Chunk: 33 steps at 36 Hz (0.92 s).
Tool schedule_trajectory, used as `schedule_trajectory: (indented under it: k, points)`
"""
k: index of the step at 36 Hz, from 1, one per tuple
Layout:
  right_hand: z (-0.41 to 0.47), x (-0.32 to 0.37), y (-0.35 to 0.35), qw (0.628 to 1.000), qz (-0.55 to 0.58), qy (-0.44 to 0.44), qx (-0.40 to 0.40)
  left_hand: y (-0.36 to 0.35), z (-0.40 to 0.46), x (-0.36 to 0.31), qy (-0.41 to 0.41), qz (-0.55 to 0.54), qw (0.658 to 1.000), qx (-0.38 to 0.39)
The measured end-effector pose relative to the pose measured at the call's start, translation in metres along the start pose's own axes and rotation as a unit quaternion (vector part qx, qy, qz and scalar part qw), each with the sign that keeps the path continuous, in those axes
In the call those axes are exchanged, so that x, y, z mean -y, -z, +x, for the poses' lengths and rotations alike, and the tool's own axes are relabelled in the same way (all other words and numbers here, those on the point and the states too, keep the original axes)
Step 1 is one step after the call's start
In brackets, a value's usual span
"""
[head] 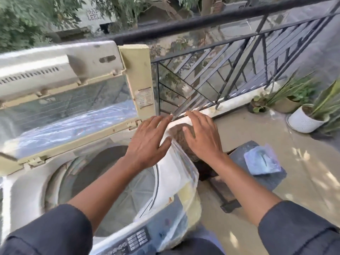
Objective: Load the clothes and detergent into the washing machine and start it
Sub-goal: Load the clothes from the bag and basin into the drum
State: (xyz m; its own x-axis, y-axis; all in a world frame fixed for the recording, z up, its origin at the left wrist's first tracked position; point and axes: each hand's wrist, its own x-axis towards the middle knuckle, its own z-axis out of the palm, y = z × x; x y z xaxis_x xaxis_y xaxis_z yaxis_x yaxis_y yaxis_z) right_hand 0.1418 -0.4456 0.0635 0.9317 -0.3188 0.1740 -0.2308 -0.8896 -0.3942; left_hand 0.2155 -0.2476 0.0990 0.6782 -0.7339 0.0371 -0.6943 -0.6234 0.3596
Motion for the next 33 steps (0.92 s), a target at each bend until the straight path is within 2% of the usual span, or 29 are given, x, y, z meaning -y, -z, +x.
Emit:
schedule_trajectory:
  k: [11, 17, 21, 25, 28, 33]
  points:
    - [0.052, -0.159, -0.078, 0.983, 0.021, -0.041, 0.178, -0.076, 0.115, -0.025, 0.101, -0.030, 0.984, 0.146]
    - [0.062, -0.218, -0.156, 0.953, 0.005, -0.068, 0.295, -0.141, 0.155, -0.024, 0.166, -0.065, 0.952, 0.249]
    - [0.063, -0.246, -0.203, 0.934, -0.026, -0.056, 0.352, -0.188, 0.176, -0.025, 0.202, -0.079, 0.930, 0.296]
    - [0.069, -0.266, -0.240, 0.928, -0.036, -0.039, 0.370, -0.231, 0.192, -0.021, 0.231, -0.063, 0.918, 0.316]
    - [0.077, -0.279, -0.269, 0.922, -0.075, -0.001, 0.380, -0.256, 0.202, -0.014, 0.205, 0.008, 0.917, 0.342]
    - [0.090, -0.298, -0.312, 0.900, -0.182, 0.051, 0.394, -0.288, 0.212, -0.005, 0.223, -0.014, 0.915, 0.337]
